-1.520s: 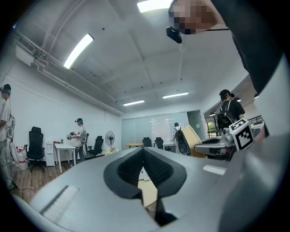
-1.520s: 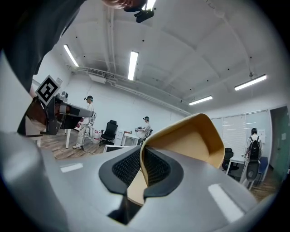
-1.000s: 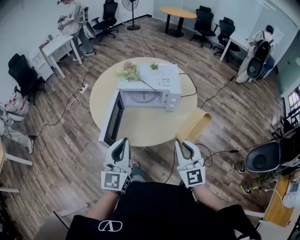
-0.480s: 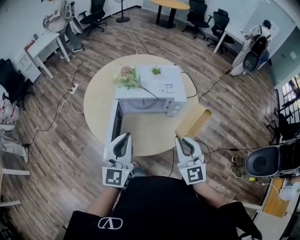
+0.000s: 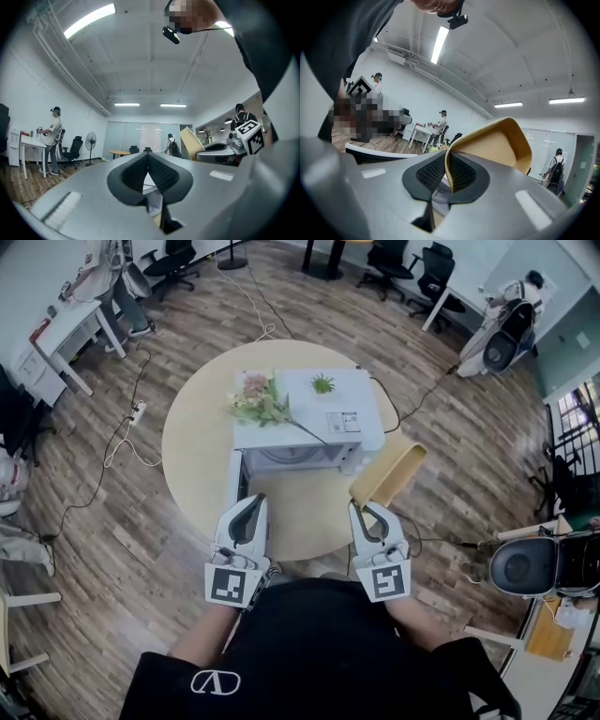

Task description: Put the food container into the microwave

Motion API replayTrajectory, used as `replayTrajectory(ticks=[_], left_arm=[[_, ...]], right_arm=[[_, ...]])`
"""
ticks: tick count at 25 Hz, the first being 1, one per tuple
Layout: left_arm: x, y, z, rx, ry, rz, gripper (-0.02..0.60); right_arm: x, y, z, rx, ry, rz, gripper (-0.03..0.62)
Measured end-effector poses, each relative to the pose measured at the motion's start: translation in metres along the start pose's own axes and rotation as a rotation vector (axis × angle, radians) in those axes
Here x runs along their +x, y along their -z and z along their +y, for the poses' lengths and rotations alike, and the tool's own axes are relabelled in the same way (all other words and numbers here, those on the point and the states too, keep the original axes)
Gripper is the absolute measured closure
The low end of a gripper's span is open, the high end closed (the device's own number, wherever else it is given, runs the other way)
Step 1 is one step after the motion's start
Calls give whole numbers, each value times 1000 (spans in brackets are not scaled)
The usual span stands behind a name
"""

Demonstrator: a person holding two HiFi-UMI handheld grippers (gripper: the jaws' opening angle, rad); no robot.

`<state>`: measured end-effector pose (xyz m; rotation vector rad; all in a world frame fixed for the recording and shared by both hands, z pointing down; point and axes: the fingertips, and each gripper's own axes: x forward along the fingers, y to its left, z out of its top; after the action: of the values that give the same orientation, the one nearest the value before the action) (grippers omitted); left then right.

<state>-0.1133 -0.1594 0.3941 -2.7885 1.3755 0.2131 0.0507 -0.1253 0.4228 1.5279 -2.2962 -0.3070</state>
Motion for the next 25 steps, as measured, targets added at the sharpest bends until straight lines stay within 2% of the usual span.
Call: replayTrajectory(ticks=[3, 6, 10, 16, 20, 25], left_arm=[[6, 12, 6, 31, -17, 62, 581], [13, 14, 7, 46, -45, 83, 581], [22, 11, 3, 61, -74, 71, 581], [26, 17, -6, 64, -96, 100, 581], [24, 23, -11, 44, -124, 114, 581], [15, 28, -2, 40, -165, 127, 581]], right_arm=[[13, -3, -4, -1, -18, -18, 571], [23, -6, -10, -1, -42, -44, 571], [30, -11, -20, 14, -72, -74, 571], [47, -13, -23, -4, -152, -96, 571], [59, -10, -7, -44, -284, -105, 571], [67, -4, 35, -135, -484, -111, 571]])
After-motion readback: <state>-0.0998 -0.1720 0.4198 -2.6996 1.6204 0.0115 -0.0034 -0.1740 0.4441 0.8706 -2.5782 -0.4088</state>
